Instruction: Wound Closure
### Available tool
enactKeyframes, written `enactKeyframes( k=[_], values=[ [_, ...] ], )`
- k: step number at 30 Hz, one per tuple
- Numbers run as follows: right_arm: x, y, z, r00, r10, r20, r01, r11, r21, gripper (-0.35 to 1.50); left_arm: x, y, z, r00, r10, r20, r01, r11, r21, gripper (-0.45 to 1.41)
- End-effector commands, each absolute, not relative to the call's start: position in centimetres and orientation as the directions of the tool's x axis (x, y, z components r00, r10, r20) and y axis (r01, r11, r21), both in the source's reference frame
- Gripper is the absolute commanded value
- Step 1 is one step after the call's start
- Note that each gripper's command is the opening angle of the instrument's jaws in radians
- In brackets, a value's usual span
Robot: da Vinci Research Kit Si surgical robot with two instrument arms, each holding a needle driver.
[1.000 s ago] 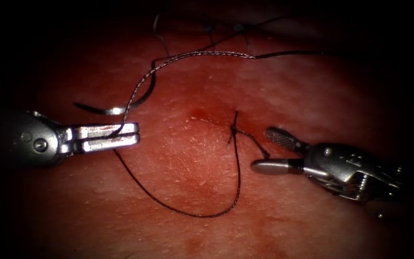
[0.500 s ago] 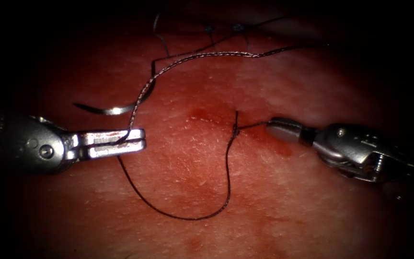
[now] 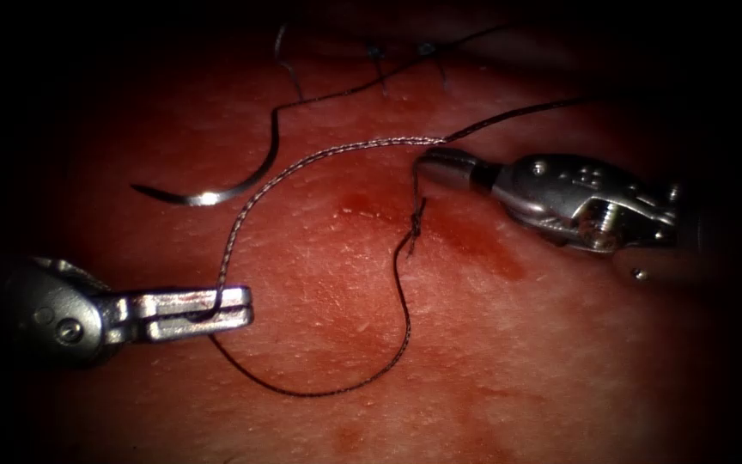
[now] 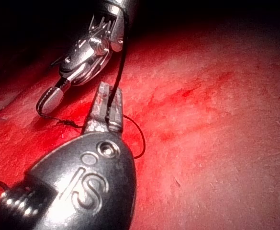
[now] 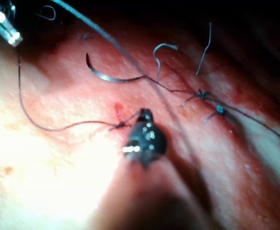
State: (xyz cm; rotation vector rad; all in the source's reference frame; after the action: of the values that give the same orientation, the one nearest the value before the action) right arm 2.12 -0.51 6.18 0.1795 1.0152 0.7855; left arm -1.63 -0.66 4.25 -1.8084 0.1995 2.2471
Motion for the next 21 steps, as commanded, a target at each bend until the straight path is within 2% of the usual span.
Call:
enactKeyframes(
  k=[1,5,7,8,9,13,16,21],
  values=[
    [2.16,-0.48,6.24,0.284,0.661,-0.694,-0.504,0.719,0.478,-0.35,-1.69,-0.68,4.27,-0.196,0.104,-0.975,-0.276,-0.96,-0.047,-0.45],
    [2.17,-0.49,6.23,0.272,0.659,-0.702,-0.477,0.725,0.496,-0.33,-1.77,-0.67,4.2,-0.185,0.105,-0.977,-0.27,-0.961,-0.053,-0.45],
    [2.15,-0.49,6.21,0.249,0.655,-0.713,-0.476,0.724,0.499,0.69,-1.8,-0.63,4.18,-0.18,0.108,-0.978,-0.268,-0.962,-0.056,-0.45],
    [2.12,-0.47,6.17,0.228,0.653,-0.723,-0.473,0.723,0.503,1.14,-1.82,-0.6,4.17,-0.175,0.109,-0.978,-0.266,-0.962,-0.06,-0.45],
    [2.08,-0.45,6.14,0.208,0.649,-0.732,-0.474,0.721,0.506,1.24,-1.84,-0.58,4.16,-0.17,0.11,-0.979,-0.263,-0.963,-0.062,-0.45],
    [1.6,-0.26,5.81,0.122,0.648,-0.752,-0.497,0.695,0.519,1.36,-2.02,-0.35,4.1,-0.156,0.137,-0.978,-0.221,-0.97,-0.1,-0.45],
    [1.37,-0.22,5.62,0.121,0.636,-0.762,-0.504,0.701,0.505,1.35,-2.2,-0.17,4.1,-0.142,0.157,-0.977,-0.191,-0.973,-0.128,-0.45],
    [1.43,-0.33,5.49,0.132,0.619,-0.774,-0.501,0.716,0.486,1.31,-2.43,0.12,4.14,-0.123,0.186,-0.975,-0.151,-0.974,-0.167,-0.45]
  ],
)
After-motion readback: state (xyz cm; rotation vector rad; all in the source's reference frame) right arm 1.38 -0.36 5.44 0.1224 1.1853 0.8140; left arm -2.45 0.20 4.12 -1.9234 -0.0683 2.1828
